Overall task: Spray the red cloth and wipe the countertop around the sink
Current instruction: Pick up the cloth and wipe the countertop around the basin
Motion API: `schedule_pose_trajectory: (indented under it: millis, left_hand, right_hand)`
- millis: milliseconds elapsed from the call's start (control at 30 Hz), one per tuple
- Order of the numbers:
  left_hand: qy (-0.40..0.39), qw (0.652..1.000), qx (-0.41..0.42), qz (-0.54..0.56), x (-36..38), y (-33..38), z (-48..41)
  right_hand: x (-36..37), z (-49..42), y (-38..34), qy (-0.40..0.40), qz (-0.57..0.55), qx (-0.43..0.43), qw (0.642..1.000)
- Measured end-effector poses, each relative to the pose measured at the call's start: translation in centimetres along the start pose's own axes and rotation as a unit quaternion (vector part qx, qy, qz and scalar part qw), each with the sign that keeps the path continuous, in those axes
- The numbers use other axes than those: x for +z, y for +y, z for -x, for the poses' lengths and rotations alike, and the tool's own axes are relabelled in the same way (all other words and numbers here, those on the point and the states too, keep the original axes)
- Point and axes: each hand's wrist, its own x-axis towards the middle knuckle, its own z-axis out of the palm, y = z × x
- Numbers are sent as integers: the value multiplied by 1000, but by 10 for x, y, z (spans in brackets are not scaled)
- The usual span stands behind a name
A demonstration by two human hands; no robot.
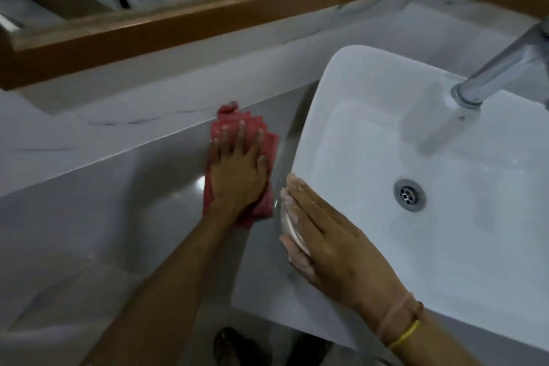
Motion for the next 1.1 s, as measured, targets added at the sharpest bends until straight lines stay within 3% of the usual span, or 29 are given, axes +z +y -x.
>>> schedule_pose_trajectory:
  millis: [133,200,333,467,533,600,733,867,1000,1100]
  left_hand:
    - [-27,982,183,-37,10,-20,49]
    - [-29,973,223,-51,6,-61,86]
    - [-39,988,141,-54,-15,-104,68]
    - [-24,998,31,-43,-6,-30,4]
    - [-33,997,60,-32,0,1,4]
    - [-40,987,150,-45,4,4,37]
    - [-5,970,241,-32,6,-62,116]
    - [-26,983,169,-63,-7,-98,64]
    - [-11,999,43,-31,-8,-38,-5]
    - [-14,996,81,-21,2,-5,21]
  right_hand:
    - [2,1,1,-3,-6,3,1000]
    - [3,0,0,0,-5,-3,1000]
    - [3,0,0,9,4,-6,1000]
    - [2,-1,0,-3,-1,-3,1000]
    - [0,-2,-1,-7,-7,-2,1000]
    - [0,-1,-1,-7,-20,-2,1000]
    - [2,0,2,12,-11,-11,1000]
    - [4,-1,1,17,3,-12,1000]
    - [2,-1,2,-6,17,-12,1000]
    - [3,0,1,-6,-8,-3,1000]
